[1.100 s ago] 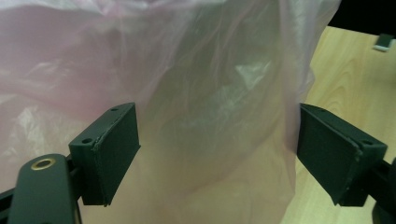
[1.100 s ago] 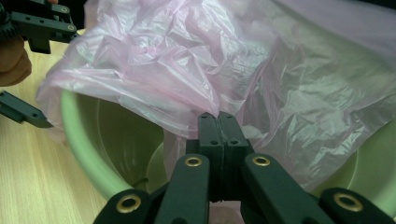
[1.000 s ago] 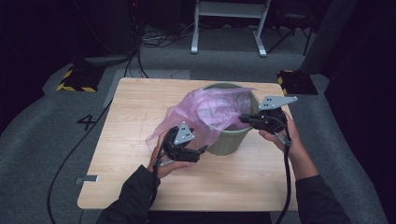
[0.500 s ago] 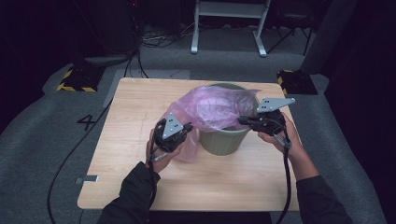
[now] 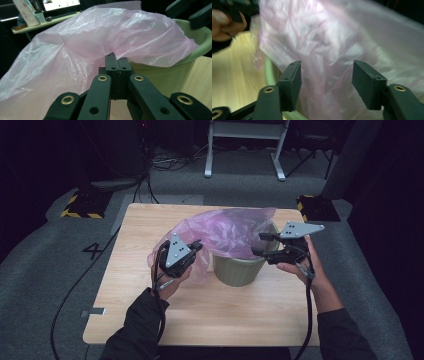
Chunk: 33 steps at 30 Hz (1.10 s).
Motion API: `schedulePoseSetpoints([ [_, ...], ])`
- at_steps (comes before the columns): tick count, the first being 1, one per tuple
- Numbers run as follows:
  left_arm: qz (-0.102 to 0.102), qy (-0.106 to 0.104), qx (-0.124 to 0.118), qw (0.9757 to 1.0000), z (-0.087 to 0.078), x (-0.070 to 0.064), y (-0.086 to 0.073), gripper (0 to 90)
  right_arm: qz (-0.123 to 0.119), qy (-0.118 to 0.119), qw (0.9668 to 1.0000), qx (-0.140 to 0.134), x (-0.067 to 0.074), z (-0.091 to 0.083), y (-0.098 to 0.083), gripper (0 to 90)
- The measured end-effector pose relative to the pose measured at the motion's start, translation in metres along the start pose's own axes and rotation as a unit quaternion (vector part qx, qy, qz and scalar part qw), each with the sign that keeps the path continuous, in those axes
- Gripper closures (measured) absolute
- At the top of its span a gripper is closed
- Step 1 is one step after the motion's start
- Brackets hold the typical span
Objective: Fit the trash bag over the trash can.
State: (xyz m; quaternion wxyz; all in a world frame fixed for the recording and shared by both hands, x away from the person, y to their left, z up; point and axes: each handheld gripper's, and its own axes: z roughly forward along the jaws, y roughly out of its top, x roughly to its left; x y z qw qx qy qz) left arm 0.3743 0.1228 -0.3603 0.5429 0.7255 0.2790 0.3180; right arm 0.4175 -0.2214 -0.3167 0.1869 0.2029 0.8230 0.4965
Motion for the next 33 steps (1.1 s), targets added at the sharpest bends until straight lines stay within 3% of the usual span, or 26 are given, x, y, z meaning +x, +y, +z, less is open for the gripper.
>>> schedulePoseSetpoints([
  [5,0.009,0.004,-0.002,1.0,-0.008,0.007,0.001,89.8,0.008,-0.029,0.999,-0.031,-0.006,-0.014,0.008,36.9],
  [9,0.009,0.004,-0.005,0.9999,-0.009,0.011,0.003,89.8,0.015,-0.049,0.9981,-0.033,-0.013,-0.009,0.015,30.6],
  [11,0.011,0.0,-0.001,0.9999,-0.008,0.01,0.002,89.8,0.019,-0.037,0.9985,-0.036,-0.012,-0.002,0.02,29.9],
  [13,0.013,-0.009,-0.004,0.9999,-0.007,0.006,0.003,89.8,0.005,-0.03,0.999,-0.032,-0.006,0.007,0.026,31.5],
  [16,0.019,-0.016,-0.011,0.9996,-0.007,0.001,0.006,89.8,-0.007,-0.039,0.9992,-0.002,0.002,0.025,0.031,47.9],
  [17,0.021,-0.018,-0.013,0.9995,-0.007,0.0,0.007,89.8,-0.004,-0.045,0.9989,0.011,0.002,0.031,0.031,56.9],
  [20,0.024,-0.022,-0.017,0.9993,-0.008,-0.004,0.01,89.8,0.006,-0.046,0.9981,0.04,-0.001,0.045,0.029,71.8],
  [23,0.025,-0.024,-0.024,0.9991,-0.01,-0.006,0.014,89.8,0.013,-0.021,0.9979,0.059,-0.001,0.053,0.027,80.0],
  [27,0.029,-0.03,-0.029,0.9987,-0.008,-0.01,0.02,89.8,0.002,0.005,0.9948,0.101,0.001,0.061,0.026,88.1],
  [31,0.035,-0.037,-0.026,0.9983,-0.001,-0.017,0.025,89.8,-0.015,0.033,0.9904,0.133,0.005,0.064,0.024,88.8],
  [33,0.035,-0.039,-0.025,0.9983,0.004,-0.02,0.027,89.8,-0.024,0.046,0.9894,0.136,0.008,0.064,0.021,88.7],
])
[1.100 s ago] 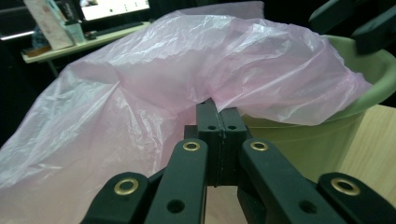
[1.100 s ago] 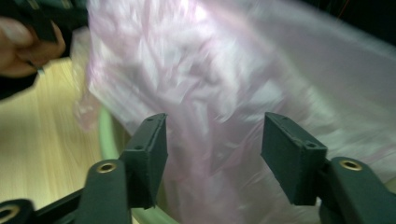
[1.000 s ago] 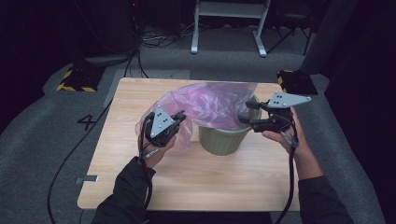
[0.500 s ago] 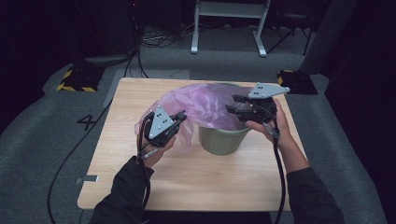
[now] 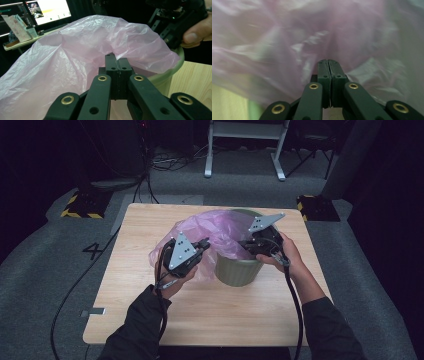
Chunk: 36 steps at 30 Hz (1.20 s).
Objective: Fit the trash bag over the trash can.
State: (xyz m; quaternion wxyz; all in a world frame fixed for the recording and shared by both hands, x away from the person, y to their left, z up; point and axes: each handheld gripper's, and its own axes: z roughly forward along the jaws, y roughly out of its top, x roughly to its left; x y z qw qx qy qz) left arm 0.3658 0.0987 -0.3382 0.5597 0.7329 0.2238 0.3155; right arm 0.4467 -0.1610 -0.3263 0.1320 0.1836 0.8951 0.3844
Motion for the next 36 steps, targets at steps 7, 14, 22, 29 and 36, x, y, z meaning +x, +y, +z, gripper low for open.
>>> schedulePoseSetpoints([
  [7,0.001,-0.005,0.005,1.0,0.01,-0.004,0.005,89.8,0.011,-0.018,0.9987,-0.046,0.0,-0.014,-0.009,61.8],
  [14,0.0,-0.006,0.017,0.9998,0.018,-0.003,0.005,89.8,0.022,-0.051,0.9933,-0.101,-0.005,-0.041,-0.018,45.5],
  [22,0.003,-0.021,0.025,0.9995,0.027,-0.008,0.01,89.7,-0.013,-0.034,0.987,-0.157,0.012,-0.061,-0.011,28.3],
  [29,0.006,-0.031,0.029,0.9991,0.031,-0.013,0.012,89.7,-0.061,-0.017,0.9898,-0.128,0.03,-0.042,-0.006,38.5],
  [36,0.004,-0.044,0.031,0.9985,0.032,-0.014,0.012,89.0,-0.063,-0.004,0.9878,-0.143,0.032,-0.032,-0.01,79.7],
])
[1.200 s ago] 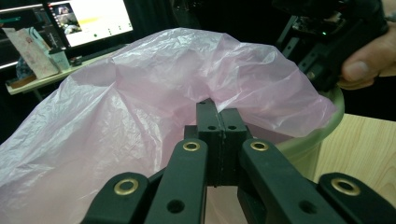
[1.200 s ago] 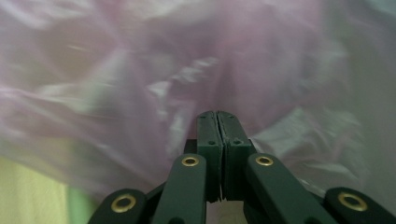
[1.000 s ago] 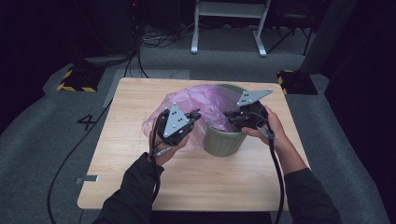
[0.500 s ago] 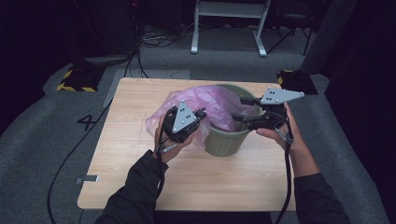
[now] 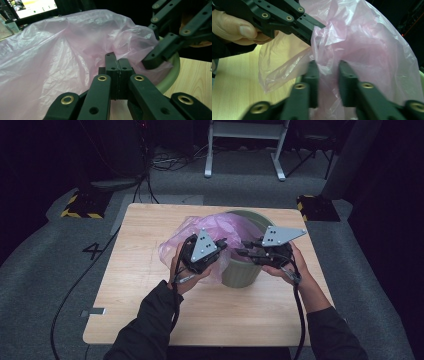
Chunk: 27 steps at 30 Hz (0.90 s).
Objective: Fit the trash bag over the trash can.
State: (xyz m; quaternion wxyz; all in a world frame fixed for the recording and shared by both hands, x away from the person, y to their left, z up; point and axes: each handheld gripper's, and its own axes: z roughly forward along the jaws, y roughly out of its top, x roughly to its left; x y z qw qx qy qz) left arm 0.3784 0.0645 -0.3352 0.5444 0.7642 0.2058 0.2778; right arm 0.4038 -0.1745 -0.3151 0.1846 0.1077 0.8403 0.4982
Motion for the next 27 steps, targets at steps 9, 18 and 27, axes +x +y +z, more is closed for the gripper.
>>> schedulePoseSetpoints([
  [9,-0.004,-0.013,0.012,0.9998,-0.016,-0.003,0.002,67.6,0.023,-0.031,0.9992,-0.009,-0.004,-0.005,-0.006,90.0],
  [18,0.005,-0.034,0.001,0.9994,-0.063,-0.001,-0.004,46.5,0.055,-0.053,0.9971,0.001,-0.017,-0.015,-0.017,90.0],
  [27,-0.029,-0.005,-0.03,0.9991,-0.099,0.025,-0.023,29.1,0.08,-0.069,0.9943,0.019,-0.034,-0.022,-0.031,90.0],
])
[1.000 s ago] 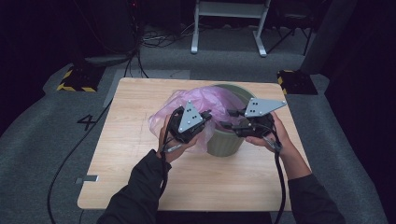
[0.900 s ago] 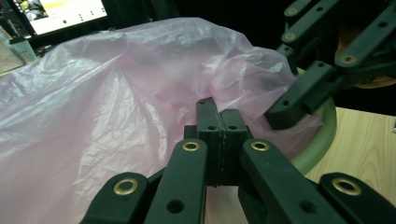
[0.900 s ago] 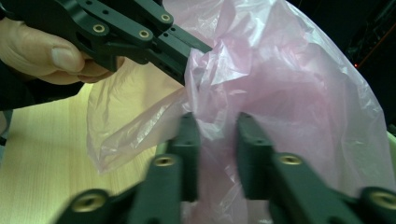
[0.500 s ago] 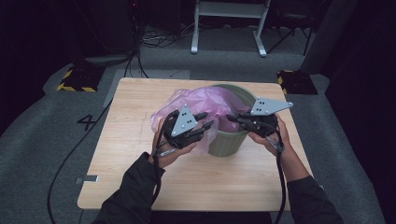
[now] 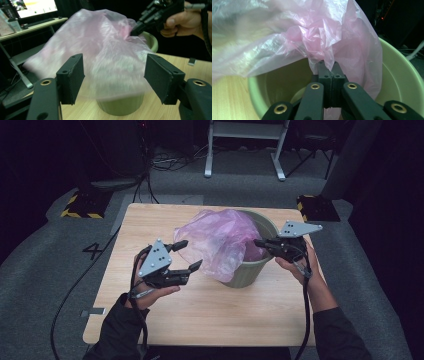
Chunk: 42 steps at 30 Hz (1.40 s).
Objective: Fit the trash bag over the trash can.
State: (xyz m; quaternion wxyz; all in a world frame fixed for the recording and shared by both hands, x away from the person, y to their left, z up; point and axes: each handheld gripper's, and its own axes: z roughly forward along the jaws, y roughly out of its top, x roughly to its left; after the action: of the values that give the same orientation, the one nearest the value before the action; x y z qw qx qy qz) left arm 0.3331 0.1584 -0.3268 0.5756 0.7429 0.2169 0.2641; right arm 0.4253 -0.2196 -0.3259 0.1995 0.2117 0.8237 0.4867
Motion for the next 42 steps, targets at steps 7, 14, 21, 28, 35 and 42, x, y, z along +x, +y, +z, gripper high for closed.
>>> schedulePoseSetpoints([
  [7,-0.022,0.0,0.012,0.9997,0.0,0.014,-0.01,15.6,0.012,-0.004,0.9999,0.002,-0.012,-0.005,-0.008,89.8],
  [14,-0.037,-0.032,0.02,0.9986,0.023,0.014,-0.006,16.3,0.005,-0.004,1.0,0.007,-0.015,-0.008,-0.012,88.3],
  [21,-0.008,-0.029,0.013,0.9995,0.049,0.001,0.009,50.4,-0.015,-0.001,0.9997,0.02,-0.012,-0.006,-0.01,79.0],
  [28,0.007,-0.036,0.017,0.9992,0.06,-0.006,0.01,74.1,-0.039,-0.005,0.999,0.019,-0.004,-0.009,-0.008,50.7],
  [35,0.019,-0.039,0.021,0.9988,0.066,-0.012,0.01,85.0,-0.065,0.0,0.9979,0.001,0.015,-0.021,0.0,26.4],
  [42,0.029,-0.035,0.026,0.9986,0.069,-0.016,0.01,89.6,-0.076,-0.028,0.9966,0.013,0.025,-0.028,0.002,20.8],
])
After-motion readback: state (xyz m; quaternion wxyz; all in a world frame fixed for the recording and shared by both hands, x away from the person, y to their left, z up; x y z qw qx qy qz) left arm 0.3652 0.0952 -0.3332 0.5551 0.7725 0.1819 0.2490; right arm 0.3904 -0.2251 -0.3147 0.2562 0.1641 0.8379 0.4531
